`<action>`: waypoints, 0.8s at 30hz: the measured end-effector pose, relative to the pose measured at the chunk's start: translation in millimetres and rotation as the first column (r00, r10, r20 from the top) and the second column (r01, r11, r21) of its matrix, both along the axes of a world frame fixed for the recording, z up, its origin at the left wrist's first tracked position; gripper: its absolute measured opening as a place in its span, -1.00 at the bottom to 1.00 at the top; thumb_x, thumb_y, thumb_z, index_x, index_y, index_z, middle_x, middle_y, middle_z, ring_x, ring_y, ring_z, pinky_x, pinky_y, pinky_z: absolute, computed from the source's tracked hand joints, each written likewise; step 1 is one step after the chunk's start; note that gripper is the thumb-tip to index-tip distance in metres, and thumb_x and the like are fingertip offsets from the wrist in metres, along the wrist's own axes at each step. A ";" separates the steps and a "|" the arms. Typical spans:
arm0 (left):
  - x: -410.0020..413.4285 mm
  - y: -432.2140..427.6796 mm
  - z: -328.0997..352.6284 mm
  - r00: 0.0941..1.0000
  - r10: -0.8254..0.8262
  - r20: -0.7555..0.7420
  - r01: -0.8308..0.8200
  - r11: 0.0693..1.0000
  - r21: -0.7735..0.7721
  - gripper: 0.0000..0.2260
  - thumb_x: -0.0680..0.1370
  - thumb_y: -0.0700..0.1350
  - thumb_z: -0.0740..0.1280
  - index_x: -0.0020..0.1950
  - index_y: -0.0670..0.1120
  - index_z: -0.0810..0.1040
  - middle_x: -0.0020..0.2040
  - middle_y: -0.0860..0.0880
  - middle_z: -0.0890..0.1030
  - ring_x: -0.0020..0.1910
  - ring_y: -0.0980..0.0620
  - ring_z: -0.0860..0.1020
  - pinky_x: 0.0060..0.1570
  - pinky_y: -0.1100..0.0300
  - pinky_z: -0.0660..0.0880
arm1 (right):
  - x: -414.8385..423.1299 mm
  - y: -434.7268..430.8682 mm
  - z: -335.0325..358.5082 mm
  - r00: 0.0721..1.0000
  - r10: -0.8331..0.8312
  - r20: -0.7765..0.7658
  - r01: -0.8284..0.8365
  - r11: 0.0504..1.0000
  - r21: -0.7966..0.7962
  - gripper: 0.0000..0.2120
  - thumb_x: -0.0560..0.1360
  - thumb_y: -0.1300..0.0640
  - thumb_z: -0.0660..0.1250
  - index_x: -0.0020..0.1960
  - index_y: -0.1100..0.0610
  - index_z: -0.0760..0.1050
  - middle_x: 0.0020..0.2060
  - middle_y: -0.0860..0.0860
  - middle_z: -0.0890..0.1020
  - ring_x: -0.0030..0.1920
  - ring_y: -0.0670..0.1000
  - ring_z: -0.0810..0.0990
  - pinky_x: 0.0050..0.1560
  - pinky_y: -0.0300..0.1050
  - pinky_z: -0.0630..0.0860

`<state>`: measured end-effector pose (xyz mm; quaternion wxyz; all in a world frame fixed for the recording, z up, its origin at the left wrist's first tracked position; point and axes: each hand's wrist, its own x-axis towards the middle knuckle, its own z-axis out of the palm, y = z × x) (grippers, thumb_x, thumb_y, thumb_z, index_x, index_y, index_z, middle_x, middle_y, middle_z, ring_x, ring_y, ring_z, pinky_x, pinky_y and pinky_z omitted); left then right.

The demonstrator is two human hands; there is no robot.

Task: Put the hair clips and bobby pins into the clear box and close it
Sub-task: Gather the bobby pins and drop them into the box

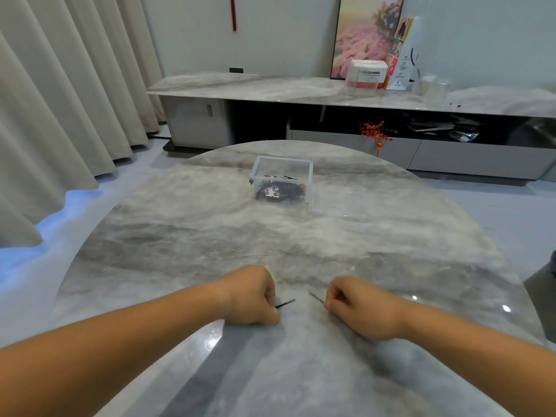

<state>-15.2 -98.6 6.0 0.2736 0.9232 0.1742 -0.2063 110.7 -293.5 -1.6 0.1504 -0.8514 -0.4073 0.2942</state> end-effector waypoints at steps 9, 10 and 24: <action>30.3 40.6 15.1 0.885 0.413 0.216 -0.316 0.872 -0.374 -0.90 0.36 -0.29 0.45 -0.32 -0.14 0.59 -0.34 -0.18 0.69 -0.43 0.03 0.55 -0.29 0.18 0.52 | 31.3 25.6 23.3 0.805 -0.273 -0.527 0.491 0.805 0.333 -0.93 0.49 0.32 0.39 -0.16 0.31 0.57 -0.37 0.10 0.69 -0.39 -0.02 0.61 -0.34 -0.17 0.51; 35.9 45.8 17.9 0.870 0.428 0.245 -0.320 0.868 -0.379 -0.89 0.37 -0.32 0.45 -0.30 -0.17 0.58 -0.33 -0.21 0.69 -0.43 0.03 0.56 -0.30 0.18 0.53 | 37.1 32.0 25.5 0.803 -0.276 -0.528 0.506 0.783 0.361 -0.94 0.48 0.33 0.40 -0.16 0.31 0.58 -0.38 0.09 0.68 -0.39 -0.02 0.61 -0.37 -0.21 0.51; 175.5 130.5 66.9 0.774 0.254 0.580 -0.339 0.940 0.041 -0.92 0.47 -0.19 0.40 -0.18 -0.04 0.67 -0.29 0.04 0.63 -0.40 0.13 0.54 -0.50 0.30 0.44 | 153.1 182.1 58.5 0.923 -0.376 -0.083 0.367 0.793 0.487 -0.93 0.44 0.24 0.43 -0.17 0.23 0.66 -0.28 0.11 0.68 -0.36 -0.04 0.57 -0.44 -0.26 0.47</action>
